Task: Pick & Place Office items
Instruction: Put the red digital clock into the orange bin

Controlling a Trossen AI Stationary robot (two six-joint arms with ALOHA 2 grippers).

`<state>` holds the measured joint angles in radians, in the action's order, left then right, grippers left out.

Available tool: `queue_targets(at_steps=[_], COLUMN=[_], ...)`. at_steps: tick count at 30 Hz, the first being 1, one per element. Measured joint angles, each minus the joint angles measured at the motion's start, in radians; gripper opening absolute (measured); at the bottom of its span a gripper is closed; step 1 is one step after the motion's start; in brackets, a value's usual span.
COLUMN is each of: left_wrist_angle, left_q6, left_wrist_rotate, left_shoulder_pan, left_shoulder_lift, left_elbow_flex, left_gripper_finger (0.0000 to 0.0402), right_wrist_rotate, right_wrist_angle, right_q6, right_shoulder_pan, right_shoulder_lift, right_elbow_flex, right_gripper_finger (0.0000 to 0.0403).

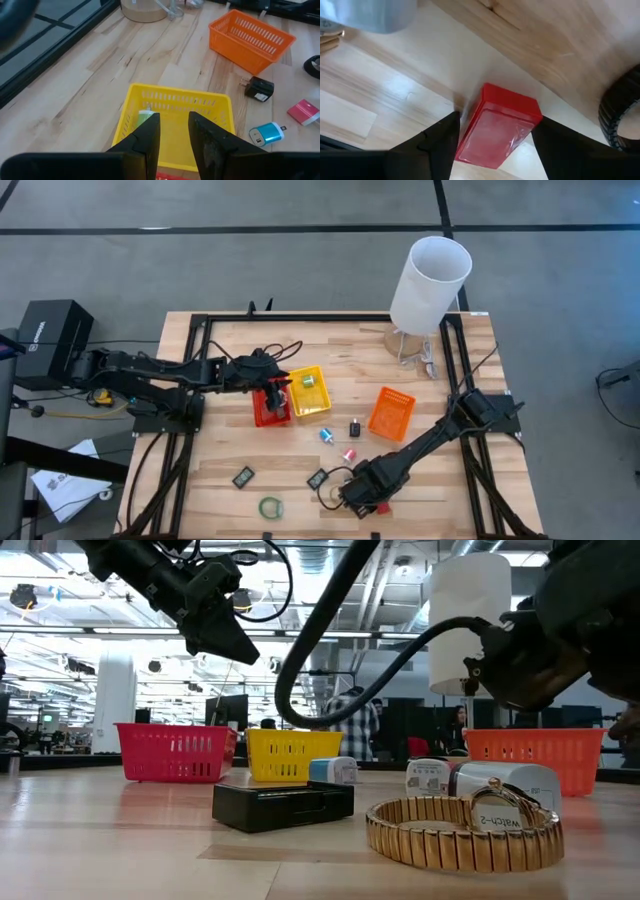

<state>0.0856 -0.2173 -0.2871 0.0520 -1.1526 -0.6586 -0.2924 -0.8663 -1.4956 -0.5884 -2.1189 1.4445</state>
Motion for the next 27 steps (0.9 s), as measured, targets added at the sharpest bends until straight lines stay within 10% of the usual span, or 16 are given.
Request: queue_targets(at_steps=[17, 27], left_wrist_angle=[-0.005, -0.018], left_q6=[0.002, 0.002], left_wrist_rotate=[0.0, 0.0], left_shoulder_pan=[0.0, 0.0], left_shoulder_lift=[0.0, 0.0], left_elbow_flex=[0.0, 0.0], left_gripper_finger=[0.0095, 0.0095], right_wrist_rotate=[0.049, 0.373], right_wrist_angle=[-0.024, -0.323], right_q6=[0.206, 0.449], right_shoulder_pan=[0.009, 0.107], right_shoulder_lift=[0.068, 0.348], right_elbow_flex=[-0.008, -0.005], right_gripper_finger=[0.0152, 0.0149])
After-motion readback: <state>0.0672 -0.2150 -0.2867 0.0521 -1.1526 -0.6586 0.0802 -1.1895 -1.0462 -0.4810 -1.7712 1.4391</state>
